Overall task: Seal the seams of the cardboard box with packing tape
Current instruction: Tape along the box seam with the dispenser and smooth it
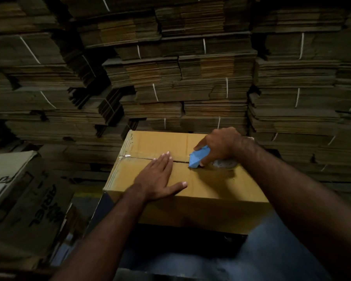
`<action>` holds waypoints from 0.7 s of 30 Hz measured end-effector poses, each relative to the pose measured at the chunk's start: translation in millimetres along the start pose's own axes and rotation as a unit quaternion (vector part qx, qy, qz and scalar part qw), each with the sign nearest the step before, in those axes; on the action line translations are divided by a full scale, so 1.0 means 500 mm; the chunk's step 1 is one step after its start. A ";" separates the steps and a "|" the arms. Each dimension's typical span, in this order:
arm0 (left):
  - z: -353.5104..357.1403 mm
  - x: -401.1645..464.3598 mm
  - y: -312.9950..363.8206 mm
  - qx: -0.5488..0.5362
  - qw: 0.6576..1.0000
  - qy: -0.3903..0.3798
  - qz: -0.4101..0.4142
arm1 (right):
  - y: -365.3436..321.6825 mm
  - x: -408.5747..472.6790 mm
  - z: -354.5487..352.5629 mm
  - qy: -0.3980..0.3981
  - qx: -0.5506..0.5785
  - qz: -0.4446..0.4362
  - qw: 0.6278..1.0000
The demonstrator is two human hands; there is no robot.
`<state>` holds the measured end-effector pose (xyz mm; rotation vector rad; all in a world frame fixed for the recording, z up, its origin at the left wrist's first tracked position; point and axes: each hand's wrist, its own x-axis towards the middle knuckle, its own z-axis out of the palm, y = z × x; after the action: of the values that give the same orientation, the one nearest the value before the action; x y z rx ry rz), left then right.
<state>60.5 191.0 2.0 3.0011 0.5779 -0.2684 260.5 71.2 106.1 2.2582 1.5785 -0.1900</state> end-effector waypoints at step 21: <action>-0.003 0.055 0.095 -0.052 0.998 0.010 -0.029 | 0.003 0.011 0.009 0.001 0.000 0.023 1.000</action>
<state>103.5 157.3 0.4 2.8933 0.6590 -0.2051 264.1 73.9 100.7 2.2924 1.5258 -0.1761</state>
